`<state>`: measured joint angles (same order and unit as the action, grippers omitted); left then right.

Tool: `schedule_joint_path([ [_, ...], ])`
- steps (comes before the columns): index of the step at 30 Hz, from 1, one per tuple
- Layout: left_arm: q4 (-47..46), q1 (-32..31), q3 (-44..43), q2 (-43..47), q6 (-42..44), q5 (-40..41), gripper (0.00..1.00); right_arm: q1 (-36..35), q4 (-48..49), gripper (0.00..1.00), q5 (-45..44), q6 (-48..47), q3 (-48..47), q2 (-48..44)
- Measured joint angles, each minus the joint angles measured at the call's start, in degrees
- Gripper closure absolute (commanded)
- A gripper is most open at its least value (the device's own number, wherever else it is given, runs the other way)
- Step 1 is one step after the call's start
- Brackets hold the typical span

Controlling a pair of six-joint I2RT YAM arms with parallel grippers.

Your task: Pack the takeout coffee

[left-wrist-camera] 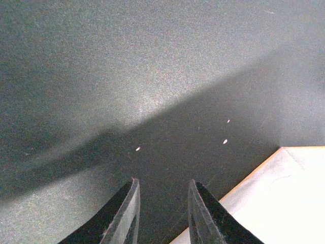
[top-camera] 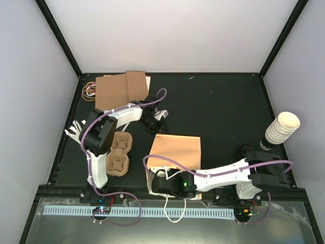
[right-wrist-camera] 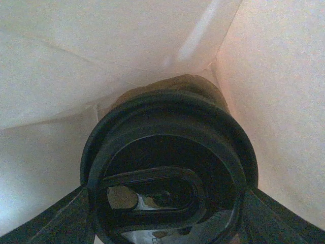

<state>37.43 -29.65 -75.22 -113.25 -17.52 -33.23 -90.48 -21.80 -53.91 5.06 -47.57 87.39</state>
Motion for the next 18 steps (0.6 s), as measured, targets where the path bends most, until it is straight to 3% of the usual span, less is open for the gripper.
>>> schedule_joint_path([
  [18,1.66,0.02,0.9,0.0,2.45,-5.07,0.75,0.35,-3.74,0.42,-0.7,-7.45,-4.24,3.72],
])
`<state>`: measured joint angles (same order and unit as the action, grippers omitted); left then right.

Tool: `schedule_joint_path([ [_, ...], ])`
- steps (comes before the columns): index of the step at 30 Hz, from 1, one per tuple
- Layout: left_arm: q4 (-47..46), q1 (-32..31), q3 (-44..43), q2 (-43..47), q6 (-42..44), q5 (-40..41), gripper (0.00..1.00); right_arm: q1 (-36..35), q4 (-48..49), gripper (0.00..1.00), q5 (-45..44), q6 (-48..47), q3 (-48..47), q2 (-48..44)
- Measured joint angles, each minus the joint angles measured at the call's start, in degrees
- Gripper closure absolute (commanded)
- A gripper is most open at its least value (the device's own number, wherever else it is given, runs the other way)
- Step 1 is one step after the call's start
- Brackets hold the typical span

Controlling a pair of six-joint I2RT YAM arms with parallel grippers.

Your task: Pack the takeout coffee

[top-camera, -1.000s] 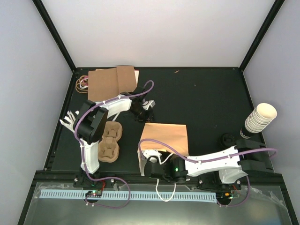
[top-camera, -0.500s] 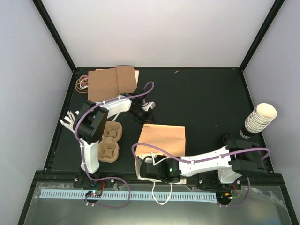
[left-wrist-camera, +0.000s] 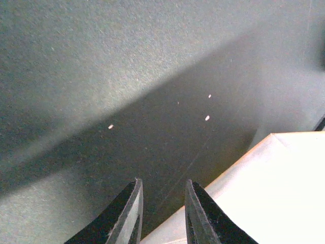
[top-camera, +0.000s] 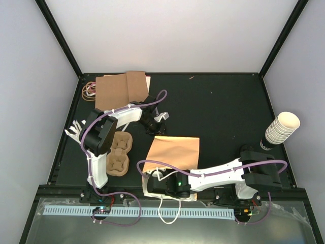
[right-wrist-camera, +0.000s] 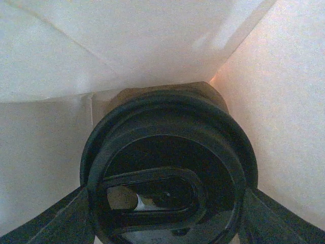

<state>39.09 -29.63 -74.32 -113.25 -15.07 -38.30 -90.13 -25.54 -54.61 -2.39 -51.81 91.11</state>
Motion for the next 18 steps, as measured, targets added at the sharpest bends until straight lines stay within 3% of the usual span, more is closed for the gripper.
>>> schedule_joint_path([
  [18,7.39,0.7,-0.57,-1.01,1.57,-5.95,0.73,-0.15,-1.49,0.42,0.59,-10.84,-1.68,1.09],
])
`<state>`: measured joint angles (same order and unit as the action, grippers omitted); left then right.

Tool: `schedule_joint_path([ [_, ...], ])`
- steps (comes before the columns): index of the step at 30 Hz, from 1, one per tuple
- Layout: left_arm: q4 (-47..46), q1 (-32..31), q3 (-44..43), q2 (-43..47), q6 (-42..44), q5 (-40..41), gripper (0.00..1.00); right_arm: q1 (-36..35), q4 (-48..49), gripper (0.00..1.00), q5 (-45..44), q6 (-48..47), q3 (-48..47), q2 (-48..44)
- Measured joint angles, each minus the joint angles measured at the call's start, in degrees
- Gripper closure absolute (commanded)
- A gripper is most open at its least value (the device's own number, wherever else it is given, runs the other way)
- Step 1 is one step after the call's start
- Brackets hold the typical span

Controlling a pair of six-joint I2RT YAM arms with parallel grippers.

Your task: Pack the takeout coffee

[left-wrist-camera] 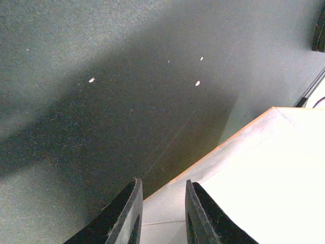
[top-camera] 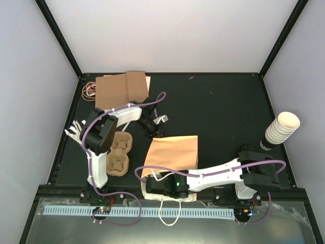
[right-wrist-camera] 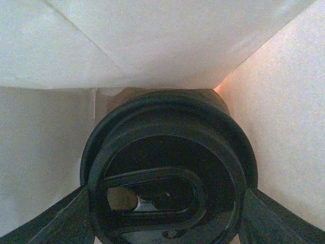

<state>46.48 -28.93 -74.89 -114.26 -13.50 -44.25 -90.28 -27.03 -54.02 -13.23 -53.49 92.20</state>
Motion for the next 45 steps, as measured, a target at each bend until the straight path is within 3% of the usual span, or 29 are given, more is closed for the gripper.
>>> schedule_joint_path([
  [9,1.44,0.09,0.44,0.22,0.92,-1.46,0.71,-0.13,-0.28,0.41,1.49,0.33,-0.07,-1.11],
  [16,1.68,-0.22,6.82,5.99,0.57,-2.54,0.69,-0.13,-5.55,0.42,10.93,5.55,-1.75,-8.83],
  [24,0.31,-1.01,11.56,7.32,-0.15,-2.38,0.64,-0.33,-8.66,0.43,16.28,9.92,-3.06,-8.68],
  [32,-4.94,-1.18,15.28,8.22,-2.4,-2.56,0.65,-0.52,-9.07,0.44,16.15,11.06,-3.34,-6.16],
  [45,-9.49,-1.18,17.73,8.94,-5.11,-2.95,0.66,-4.39,-7.85,0.46,5.92,12.76,-4.39,2.16],
])
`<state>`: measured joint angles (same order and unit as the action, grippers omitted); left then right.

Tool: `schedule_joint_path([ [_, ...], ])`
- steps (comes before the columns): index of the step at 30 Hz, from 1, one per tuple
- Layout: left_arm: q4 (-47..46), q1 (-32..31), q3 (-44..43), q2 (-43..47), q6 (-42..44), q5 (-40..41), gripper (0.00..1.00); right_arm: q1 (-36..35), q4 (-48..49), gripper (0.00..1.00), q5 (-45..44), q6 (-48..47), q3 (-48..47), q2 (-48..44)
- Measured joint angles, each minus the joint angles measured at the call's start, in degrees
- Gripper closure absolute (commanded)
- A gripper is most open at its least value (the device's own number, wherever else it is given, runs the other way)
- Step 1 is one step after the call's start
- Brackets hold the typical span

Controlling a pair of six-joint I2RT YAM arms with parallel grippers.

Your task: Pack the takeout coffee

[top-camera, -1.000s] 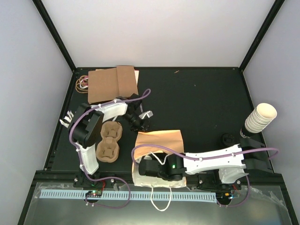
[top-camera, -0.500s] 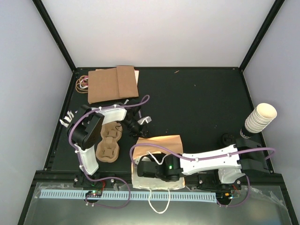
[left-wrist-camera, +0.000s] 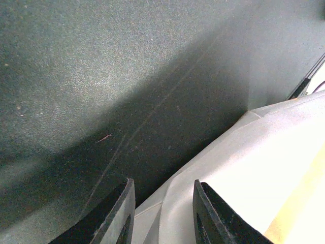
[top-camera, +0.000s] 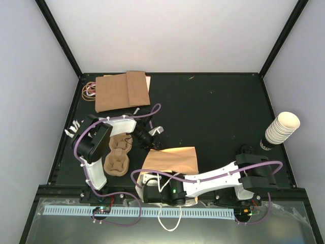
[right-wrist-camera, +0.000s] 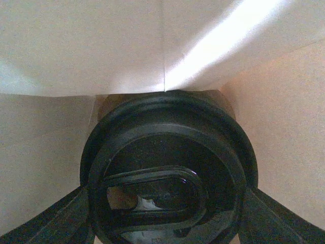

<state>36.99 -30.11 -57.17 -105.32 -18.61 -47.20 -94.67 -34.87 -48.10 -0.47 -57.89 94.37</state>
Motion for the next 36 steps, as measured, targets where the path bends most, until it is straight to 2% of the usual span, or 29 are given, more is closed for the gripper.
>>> schedule_joint_path([
  [11,-0.57,-0.55,0.24,0.94,-0.7,-0.22,0.67,-0.13,-1.62,0.46,0.87,0.81,-0.33,-0.79],
  [17,-1.79,-0.72,0.37,1.57,-1.18,1.16,0.68,-0.31,-4.11,0.46,-1.77,2.64,-3.87,4.5],
  [36,-6.36,-0.83,2.16,3.39,-2.82,2.05,0.68,-0.44,-5.99,0.46,-5.38,4.7,-5.42,8.37],
])
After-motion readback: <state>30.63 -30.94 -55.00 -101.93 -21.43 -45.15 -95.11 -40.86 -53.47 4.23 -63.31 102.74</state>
